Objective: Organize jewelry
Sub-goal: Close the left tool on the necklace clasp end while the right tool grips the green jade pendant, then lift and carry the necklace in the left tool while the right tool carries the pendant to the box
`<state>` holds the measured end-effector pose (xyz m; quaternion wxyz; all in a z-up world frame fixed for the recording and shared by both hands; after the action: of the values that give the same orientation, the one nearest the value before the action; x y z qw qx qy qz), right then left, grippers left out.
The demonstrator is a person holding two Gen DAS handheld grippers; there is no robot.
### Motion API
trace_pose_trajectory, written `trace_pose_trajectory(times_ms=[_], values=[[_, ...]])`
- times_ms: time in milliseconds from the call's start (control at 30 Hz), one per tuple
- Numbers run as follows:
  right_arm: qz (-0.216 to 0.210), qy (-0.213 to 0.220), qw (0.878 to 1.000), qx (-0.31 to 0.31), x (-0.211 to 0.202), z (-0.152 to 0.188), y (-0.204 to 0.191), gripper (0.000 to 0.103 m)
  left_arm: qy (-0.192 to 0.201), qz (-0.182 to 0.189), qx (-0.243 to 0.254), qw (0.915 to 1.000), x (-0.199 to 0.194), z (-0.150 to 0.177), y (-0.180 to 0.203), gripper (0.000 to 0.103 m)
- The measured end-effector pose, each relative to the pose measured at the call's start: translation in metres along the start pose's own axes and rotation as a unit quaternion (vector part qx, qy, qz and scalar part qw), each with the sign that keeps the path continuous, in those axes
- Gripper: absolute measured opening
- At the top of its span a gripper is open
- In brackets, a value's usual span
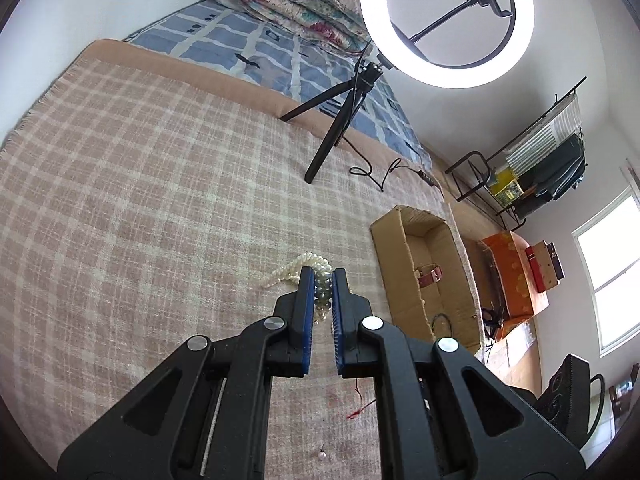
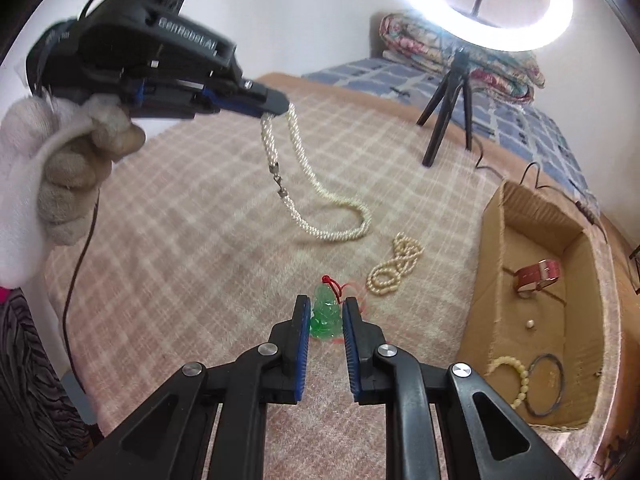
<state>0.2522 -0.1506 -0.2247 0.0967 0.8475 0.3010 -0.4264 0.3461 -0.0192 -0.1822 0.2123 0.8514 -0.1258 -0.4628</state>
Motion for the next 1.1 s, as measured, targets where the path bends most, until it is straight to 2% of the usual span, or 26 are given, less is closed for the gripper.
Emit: trace_pose_trajectory(times_ms=[333,467,767,1100], values=[[0.021,0.089,0.995,0.024,-0.072,-0.034,0.023,0.015,0.015,0.02,0.014,0.9996,-0.022,-0.004,0.024,0.006],[0.035,0.111,0.993,0.036,-0.093,-0.038,0.038,0.015,0.017,0.033,0.026,0.999,-0.029,-0.005,0.04,0.006],[0.073,0.118,0.988,0.065,-0.114,-0.026,0.08,0.015,0.036,0.05,0.041,0.9972,-0.045,-0.008,0.073,0.006],[0.089,0.099,0.986,0.099,-0.115,-0.001,0.124,0.015,0.045,0.07,0.069,0.9941,-0.041,-0.023,0.119,0.006]])
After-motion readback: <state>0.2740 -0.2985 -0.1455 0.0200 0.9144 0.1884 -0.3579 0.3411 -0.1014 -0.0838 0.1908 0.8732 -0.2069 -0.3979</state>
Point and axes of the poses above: each gripper's, at about its wrist camera, not at the fingertips, and x roughly the way its jaws point, y to its right, z to its underside, the point moved 9 cm from there along x, roughly the way its jaws point, and after that the axes turned 6 degrees about -z, right-handed, at the moved point
